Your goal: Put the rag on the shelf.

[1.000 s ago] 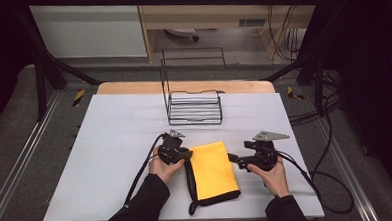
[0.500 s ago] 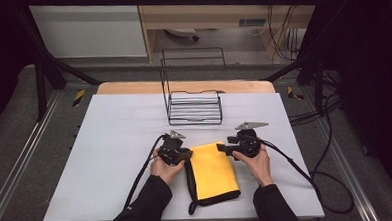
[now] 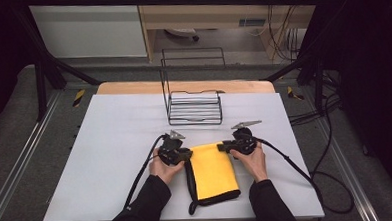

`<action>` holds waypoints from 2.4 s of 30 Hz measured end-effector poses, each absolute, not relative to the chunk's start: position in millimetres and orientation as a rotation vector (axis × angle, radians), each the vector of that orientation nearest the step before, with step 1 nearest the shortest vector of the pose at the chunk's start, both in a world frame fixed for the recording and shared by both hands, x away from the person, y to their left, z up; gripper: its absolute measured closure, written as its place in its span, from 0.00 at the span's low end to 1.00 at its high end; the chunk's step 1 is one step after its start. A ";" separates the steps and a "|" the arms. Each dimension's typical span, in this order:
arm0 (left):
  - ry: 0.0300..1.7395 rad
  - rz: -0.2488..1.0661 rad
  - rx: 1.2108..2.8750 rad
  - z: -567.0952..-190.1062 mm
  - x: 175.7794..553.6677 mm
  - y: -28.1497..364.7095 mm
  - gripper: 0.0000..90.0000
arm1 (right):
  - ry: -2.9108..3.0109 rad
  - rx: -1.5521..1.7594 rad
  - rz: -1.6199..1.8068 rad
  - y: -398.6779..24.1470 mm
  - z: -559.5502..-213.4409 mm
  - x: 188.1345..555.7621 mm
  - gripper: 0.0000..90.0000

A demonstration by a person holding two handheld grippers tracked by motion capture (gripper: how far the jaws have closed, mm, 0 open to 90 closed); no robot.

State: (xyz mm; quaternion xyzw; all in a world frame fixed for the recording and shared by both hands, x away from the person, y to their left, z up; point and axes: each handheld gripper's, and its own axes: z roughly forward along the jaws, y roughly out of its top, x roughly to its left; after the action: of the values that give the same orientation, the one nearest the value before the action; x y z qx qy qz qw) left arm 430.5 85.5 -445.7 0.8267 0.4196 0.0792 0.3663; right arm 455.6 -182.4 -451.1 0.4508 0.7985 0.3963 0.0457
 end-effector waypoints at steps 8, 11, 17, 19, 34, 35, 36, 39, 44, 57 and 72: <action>1.093 0.156 2.107 -445.3 433.0 88.3 0.84 | 2.468 1.422 1.211 -182.7 -449.7 455.4 0.89; 1.092 0.160 2.107 -444.5 432.6 88.4 0.85 | 2.468 1.426 1.212 -182.8 -448.1 454.1 0.91; 1.093 0.159 2.074 -439.6 430.5 90.0 0.87 | 2.433 1.411 1.243 -185.3 -438.9 447.9 0.93; 1.089 0.163 2.054 -436.6 428.9 90.2 0.87 | 2.415 1.405 1.264 -186.7 -433.4 444.2 0.93; 0.999 0.251 1.942 -404.1 410.0 93.2 0.87 | 2.252 1.309 1.432 -196.8 -394.4 411.6 0.93; 0.992 0.259 1.940 -402.3 408.9 93.3 0.87 | 2.238 1.296 1.441 -196.7 -390.7 408.1 0.93; 0.988 0.268 1.935 -400.6 408.0 93.4 0.87 | 2.224 1.282 1.451 -196.7 -388.7 406.3 0.93; 0.975 0.282 1.915 -395.0 405.0 94.8 0.87 | 2.196 1.268 1.468 -196.3 -382.4 400.7 0.93; 0.952 0.308 1.893 -383.9 400.0 95.9 0.87 | 2.160 1.242 1.490 -195.9 -373.2 393.7 0.93; 0.870 0.401 1.827 -348.5 385.2 96.2 0.88 | 2.036 1.163 1.538 -196.0 -349.3 379.4 0.93; 0.789 0.490 1.754 -312.7 375.0 99.7 0.88 | 1.883 1.049 1.616 -193.5 -317.4 365.7 0.93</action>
State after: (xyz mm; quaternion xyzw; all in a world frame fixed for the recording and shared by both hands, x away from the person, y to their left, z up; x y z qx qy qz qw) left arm 375.0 99.7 -312.7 0.7399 0.3330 0.2066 0.5467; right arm 365.7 -193.5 -317.4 0.3798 0.6816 0.5847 0.2220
